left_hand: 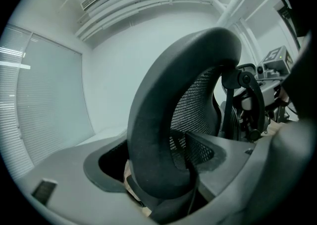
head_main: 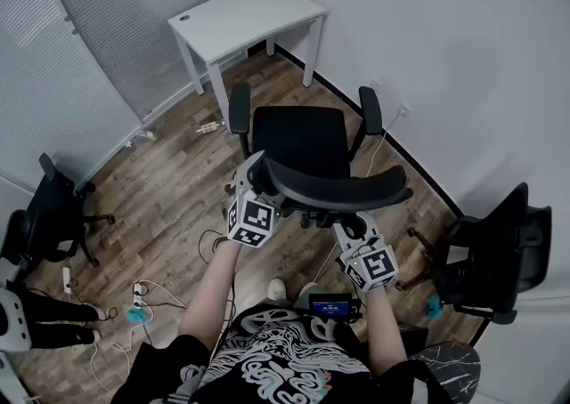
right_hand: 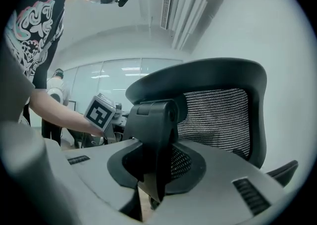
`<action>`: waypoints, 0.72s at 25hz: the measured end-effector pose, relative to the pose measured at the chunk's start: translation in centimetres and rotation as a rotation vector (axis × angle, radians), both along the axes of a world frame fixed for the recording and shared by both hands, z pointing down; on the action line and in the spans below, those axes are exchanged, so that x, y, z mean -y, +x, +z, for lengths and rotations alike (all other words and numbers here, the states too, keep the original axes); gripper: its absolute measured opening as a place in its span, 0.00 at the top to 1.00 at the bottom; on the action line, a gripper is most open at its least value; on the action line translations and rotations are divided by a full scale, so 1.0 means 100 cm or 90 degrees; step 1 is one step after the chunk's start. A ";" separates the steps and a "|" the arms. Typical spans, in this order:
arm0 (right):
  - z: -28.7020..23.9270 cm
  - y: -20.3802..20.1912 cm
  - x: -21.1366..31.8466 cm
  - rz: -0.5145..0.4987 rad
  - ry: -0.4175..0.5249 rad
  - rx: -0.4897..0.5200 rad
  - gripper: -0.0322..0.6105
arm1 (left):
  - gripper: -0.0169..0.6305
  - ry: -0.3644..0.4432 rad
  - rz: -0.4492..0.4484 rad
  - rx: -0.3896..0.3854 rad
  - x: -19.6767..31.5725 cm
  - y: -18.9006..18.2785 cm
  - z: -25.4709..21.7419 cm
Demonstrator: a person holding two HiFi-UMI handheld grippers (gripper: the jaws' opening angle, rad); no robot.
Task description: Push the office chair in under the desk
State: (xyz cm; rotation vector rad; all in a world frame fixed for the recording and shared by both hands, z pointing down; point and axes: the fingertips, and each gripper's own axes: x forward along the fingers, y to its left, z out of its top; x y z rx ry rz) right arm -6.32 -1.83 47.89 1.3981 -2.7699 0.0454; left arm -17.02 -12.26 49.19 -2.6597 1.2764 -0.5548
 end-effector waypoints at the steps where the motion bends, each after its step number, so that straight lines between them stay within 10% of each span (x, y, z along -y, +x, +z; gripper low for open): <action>1: 0.000 0.001 0.000 0.000 -0.001 0.001 0.88 | 0.40 0.000 0.000 0.000 0.000 0.001 0.000; 18: -0.001 0.001 0.003 0.003 0.010 0.001 0.88 | 0.40 -0.003 -0.003 0.004 0.004 0.001 0.001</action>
